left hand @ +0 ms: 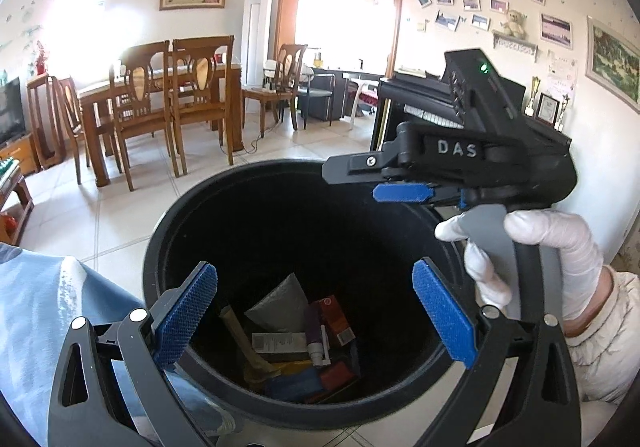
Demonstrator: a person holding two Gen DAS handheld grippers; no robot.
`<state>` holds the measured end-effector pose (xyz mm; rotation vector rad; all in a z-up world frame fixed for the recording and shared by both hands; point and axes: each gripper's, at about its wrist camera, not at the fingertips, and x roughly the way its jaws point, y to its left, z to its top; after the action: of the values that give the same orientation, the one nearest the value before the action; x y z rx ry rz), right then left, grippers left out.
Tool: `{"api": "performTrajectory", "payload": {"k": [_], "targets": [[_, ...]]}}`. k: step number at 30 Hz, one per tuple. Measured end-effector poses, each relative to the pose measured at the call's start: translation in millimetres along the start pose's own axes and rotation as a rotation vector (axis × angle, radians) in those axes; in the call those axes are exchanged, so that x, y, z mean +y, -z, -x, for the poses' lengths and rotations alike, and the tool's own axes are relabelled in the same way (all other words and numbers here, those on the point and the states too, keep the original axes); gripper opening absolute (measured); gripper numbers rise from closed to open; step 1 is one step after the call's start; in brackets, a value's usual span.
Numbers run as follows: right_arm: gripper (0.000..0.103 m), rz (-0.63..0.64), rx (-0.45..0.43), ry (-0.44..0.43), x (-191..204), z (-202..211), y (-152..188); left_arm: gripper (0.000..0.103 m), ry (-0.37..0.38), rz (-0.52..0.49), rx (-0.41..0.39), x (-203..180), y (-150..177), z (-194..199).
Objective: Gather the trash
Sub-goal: 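Move both tools back over the table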
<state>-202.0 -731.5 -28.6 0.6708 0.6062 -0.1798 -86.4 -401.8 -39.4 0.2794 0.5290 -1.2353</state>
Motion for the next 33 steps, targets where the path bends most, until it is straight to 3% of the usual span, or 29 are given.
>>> {"api": "performTrajectory", "payload": {"k": [18, 23, 33], "targets": [[0.098, 0.161, 0.03, 0.011, 95.5, -19.1, 13.9, 0.098, -0.063, 0.156, -0.137, 39.7, 6.4, 100.3], [0.098, 0.272, 0.042, 0.022, 145.4, -36.1, 24.8, 0.098, -0.115, 0.251, -0.156, 69.6, 22.8, 130.6], [0.098, 0.476, 0.108, -0.071, 255.1, -88.0, 62.9, 0.098, -0.292, 0.459, -0.205, 150.5, 65.1, 209.0]]}}
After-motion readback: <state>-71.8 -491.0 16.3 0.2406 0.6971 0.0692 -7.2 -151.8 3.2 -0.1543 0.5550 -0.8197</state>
